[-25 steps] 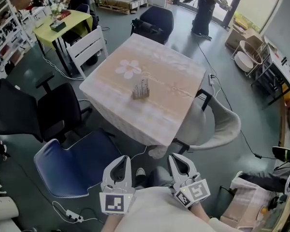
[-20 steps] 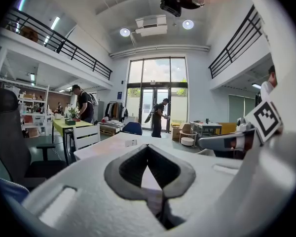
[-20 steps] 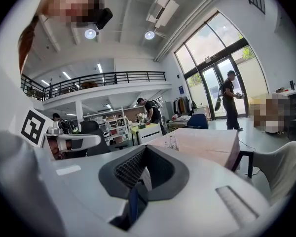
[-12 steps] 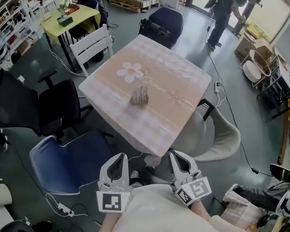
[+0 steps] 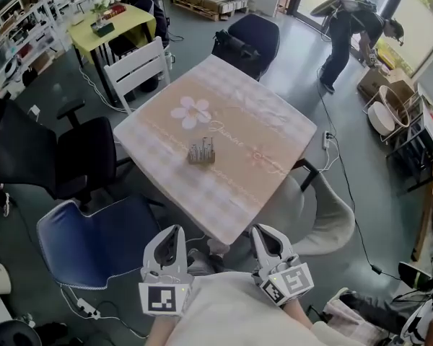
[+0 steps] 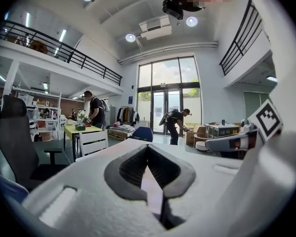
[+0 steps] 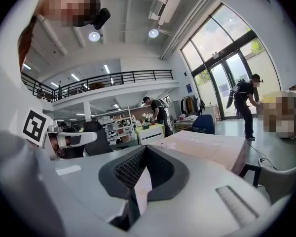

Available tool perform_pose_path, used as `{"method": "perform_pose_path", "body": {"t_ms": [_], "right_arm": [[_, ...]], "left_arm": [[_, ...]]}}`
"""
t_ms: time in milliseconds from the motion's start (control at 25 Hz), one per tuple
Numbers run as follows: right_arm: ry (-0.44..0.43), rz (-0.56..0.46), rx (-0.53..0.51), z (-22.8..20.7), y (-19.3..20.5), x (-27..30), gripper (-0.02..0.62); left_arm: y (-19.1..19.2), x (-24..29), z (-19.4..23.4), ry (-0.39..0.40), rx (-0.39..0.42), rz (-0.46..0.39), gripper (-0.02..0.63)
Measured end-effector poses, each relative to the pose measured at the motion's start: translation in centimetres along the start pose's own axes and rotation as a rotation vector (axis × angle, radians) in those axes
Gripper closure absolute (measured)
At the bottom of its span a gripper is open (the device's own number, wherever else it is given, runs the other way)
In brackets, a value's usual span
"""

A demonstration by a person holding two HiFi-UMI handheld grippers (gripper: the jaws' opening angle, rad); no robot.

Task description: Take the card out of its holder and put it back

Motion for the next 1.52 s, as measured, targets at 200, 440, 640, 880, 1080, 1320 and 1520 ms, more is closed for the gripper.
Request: {"method": "perform_pose_path", "body": {"t_ms": [200, 440, 640, 880, 1080, 1320, 1520], "right_arm": [[0.007, -0.013, 0.01, -1.5, -0.3, 0.6, 0.594], [0.009, -0.004, 0.018, -2.2, -0.5, 2.3, 0.594], [0.006, 0.003, 0.029, -1.8, -1.0, 4.7, 0.594], [0.038, 0.011, 0.066, -1.0, -2.1, 8.0, 0.594], [0.079, 0.002, 0.116, -0.8, -2.0, 10.3, 0.594], [0.104, 0.01, 0.156, -0.1, -1.4, 12.1, 0.594], [0.118, 0.016, 0.181, 0.0, -1.4, 12.8, 0.594]], "left_arm": [[-0.4, 1.6, -0.5, -0.003, 0.002, 0.015, 0.604], [-1.0, 3.0, 0.4, 0.004, 0.001, 0.003, 0.604], [-1.1, 3.7, 2.9, 0.004, 0.037, 0.056, 0.604], [-3.2, 5.6, 6.4, 0.021, 0.016, 0.05, 0.604], [-3.5, 7.2, 9.0, 0.046, 0.026, 0.058, 0.604], [-3.6, 8.5, 11.1, 0.062, -0.018, 0.073, 0.604], [-3.6, 8.9, 12.4, 0.055, -0.022, 0.08, 0.604]]}}
Point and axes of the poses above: the fingertips, and each gripper's own axes: x forward along the fingers, z to its left, y out of its underside, the point moved 7 cm from there along -x, backward along the fingers, and after that the axes turned 12 degrees about -x, right-handed, at the moved point
